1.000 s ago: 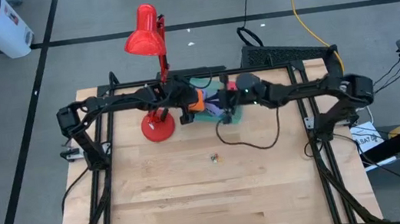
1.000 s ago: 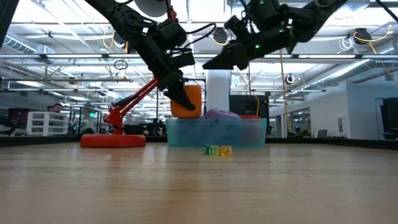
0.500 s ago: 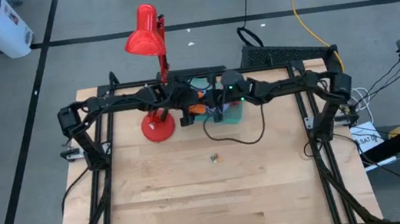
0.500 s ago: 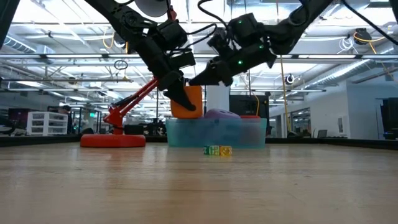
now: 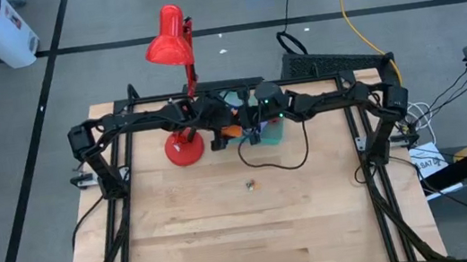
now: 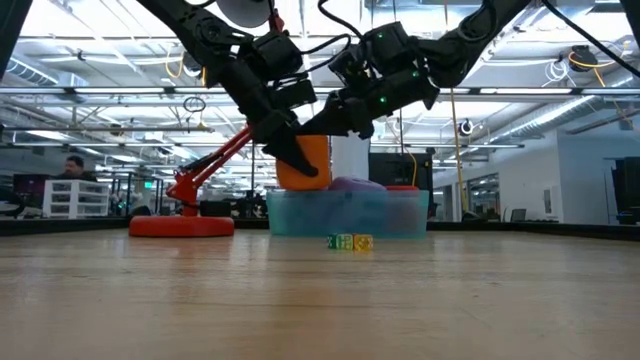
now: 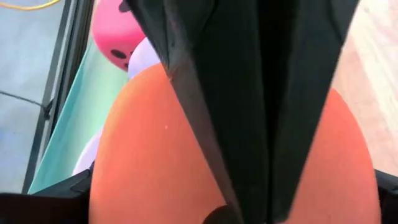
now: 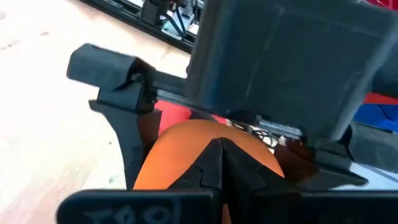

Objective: Pick & Place Dice
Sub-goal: Put the large orange die into the blue bin

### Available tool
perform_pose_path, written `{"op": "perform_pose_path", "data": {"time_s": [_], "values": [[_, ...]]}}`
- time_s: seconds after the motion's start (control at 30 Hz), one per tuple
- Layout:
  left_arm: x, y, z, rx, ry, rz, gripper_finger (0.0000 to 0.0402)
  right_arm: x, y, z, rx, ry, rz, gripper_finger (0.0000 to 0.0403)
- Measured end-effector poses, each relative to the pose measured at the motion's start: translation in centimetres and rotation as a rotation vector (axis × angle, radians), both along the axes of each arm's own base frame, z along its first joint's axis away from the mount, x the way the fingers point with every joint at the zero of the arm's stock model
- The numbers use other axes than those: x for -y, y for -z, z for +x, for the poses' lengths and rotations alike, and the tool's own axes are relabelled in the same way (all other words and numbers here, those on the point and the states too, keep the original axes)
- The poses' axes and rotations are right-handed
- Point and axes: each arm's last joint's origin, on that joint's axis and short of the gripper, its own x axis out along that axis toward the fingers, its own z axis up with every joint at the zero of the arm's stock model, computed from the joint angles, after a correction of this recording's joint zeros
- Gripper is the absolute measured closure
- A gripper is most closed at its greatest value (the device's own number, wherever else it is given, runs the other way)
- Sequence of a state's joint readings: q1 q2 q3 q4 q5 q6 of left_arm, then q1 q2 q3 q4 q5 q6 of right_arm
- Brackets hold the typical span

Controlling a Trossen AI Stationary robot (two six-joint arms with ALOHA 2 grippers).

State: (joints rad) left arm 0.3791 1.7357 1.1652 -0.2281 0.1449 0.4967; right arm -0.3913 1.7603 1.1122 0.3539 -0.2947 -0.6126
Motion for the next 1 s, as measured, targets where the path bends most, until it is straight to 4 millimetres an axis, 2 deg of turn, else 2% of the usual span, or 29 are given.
{"op": "perform_pose_path", "data": {"time_s": [0.37,0.63,1.0], "values": [[-0.3,1.5,1.2,0.028,-0.017,-0.004,0.0002,1.9,2.2,-0.5,-0.067,-0.003,0.115,0.0403],[-0.2,1.2,1.2,0.036,-0.008,-0.008,0.0002,2.3,3.0,-1.2,-0.145,-0.028,0.204,0.0403],[-0.1,1.0,0.9,0.023,-0.017,-0.012,0.0002,2.5,4.0,-1.6,-0.210,-0.027,0.237,0.0403]]}}
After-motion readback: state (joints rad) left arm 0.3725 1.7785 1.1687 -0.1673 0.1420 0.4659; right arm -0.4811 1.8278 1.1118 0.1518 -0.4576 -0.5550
